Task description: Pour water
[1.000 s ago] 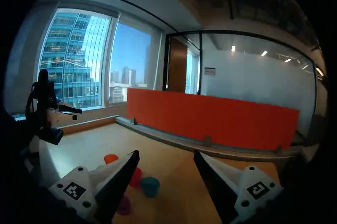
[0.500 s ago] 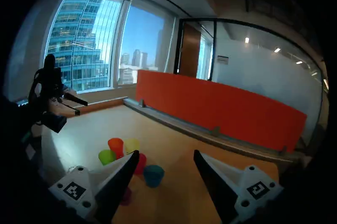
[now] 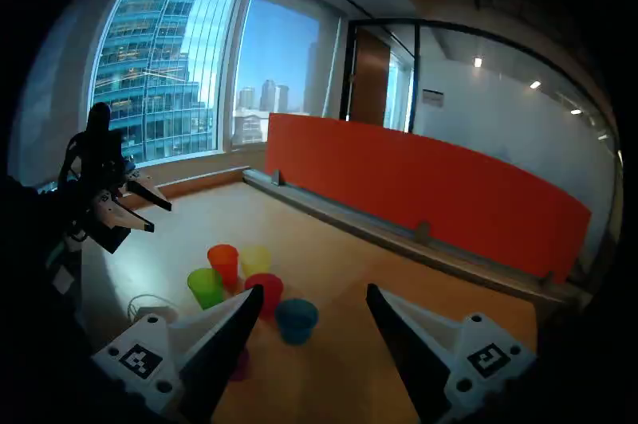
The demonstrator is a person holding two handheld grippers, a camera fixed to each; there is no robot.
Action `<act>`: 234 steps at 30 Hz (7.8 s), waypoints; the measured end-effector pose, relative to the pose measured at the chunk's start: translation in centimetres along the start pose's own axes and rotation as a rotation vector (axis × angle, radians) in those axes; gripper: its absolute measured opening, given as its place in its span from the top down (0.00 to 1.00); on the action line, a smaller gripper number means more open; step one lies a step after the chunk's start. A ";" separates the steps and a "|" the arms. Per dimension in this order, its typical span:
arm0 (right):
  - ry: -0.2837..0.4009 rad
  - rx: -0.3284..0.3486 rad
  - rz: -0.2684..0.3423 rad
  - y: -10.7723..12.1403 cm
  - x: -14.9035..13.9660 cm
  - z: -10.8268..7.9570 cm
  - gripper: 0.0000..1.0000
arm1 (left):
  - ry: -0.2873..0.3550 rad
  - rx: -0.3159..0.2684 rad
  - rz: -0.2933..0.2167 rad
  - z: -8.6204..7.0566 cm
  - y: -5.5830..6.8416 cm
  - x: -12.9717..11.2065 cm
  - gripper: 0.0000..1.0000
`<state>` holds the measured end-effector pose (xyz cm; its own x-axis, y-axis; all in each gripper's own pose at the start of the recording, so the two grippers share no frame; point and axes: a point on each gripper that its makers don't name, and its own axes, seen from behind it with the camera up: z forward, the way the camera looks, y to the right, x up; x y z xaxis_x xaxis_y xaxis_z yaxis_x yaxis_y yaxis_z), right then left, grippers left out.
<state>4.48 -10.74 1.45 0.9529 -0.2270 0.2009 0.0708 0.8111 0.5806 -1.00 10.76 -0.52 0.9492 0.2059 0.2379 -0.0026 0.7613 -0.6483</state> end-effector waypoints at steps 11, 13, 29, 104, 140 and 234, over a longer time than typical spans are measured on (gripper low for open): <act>-0.049 0.021 0.008 0.0 -2.5 2.0 0.00 | -0.084 -0.024 0.012 2.1 1.0 -4.4 0.15; -0.055 0.025 0.009 0.0 -2.8 2.3 0.00 | -0.100 -0.028 0.015 2.4 1.2 -5.2 0.15; -0.110 0.066 0.007 -0.6 -5.4 4.7 0.00 | -0.215 -0.063 0.021 5.1 1.7 -9.9 0.15; -0.291 0.136 0.010 -2.4 -14.2 13.1 0.00 | -0.358 -0.135 0.025 11.8 2.1 -13.5 0.20; -0.314 0.151 0.021 -3.7 -16.4 18.4 0.10 | -0.339 -0.125 0.004 10.7 1.8 -13.5 0.19; 0.234 0.086 0.002 -8.1 3.8 1.6 0.11 | 0.207 -0.040 0.005 1.9 6.9 4.5 0.19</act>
<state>7.05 -19.03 -1.28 0.9961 -0.0861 0.0196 0.0530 0.7604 0.6473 2.62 18.09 -2.56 0.9936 0.0761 0.0838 0.0010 0.7345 -0.6786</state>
